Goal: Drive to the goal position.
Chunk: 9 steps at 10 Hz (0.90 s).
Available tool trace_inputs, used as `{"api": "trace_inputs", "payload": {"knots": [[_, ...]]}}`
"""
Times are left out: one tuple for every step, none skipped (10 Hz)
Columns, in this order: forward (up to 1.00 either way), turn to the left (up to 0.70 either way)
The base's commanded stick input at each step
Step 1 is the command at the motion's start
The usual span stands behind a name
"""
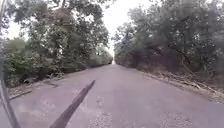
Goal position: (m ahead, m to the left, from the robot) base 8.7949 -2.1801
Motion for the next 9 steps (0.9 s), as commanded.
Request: {"api": "trace_inputs", "payload": {"knots": [[0.70, 0.00], [0.70, 0.00], [0.70, 0.00], [0.70, 0.00], [0.70, 0.00], [0.70, 0.00], [0.70, 0.00], [0.70, 0.00], [0.70, 0.00]]}}
